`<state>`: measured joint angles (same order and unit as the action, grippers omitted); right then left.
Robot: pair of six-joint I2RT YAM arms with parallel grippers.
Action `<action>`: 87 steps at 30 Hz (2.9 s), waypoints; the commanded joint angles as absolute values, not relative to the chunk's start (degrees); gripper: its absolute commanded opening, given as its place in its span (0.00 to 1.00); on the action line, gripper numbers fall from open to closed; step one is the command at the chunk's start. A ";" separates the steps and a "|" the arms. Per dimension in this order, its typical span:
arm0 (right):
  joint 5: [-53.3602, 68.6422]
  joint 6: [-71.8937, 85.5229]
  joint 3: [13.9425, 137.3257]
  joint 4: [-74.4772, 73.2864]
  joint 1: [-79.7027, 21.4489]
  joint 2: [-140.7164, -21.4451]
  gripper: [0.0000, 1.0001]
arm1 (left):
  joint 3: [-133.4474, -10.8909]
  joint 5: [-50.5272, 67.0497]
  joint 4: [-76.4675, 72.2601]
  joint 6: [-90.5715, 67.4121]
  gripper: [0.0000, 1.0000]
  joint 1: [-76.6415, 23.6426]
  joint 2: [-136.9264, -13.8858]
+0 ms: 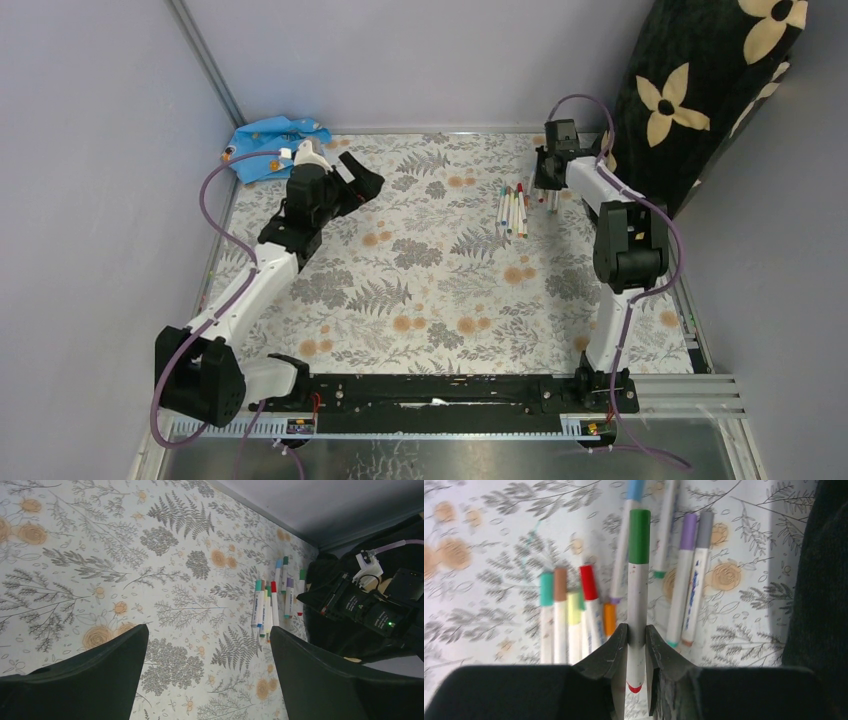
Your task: Open the pen caps
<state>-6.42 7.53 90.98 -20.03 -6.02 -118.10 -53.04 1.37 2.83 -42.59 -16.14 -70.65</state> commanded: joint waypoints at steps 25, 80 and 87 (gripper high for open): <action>11.69 12.21 73.00 -13.83 -41.11 -90.96 0.00 | -51.11 22.06 -12.17 -55.52 0.98 -17.77 -78.95; 7.18 14.73 76.49 -8.80 -46.41 -96.26 0.00 | -46.64 20.61 -8.77 -57.38 0.45 -18.07 -77.93; 7.34 14.79 75.88 -8.85 -46.45 -95.82 0.00 | -46.96 19.60 -7.98 -56.73 0.38 -18.08 -77.26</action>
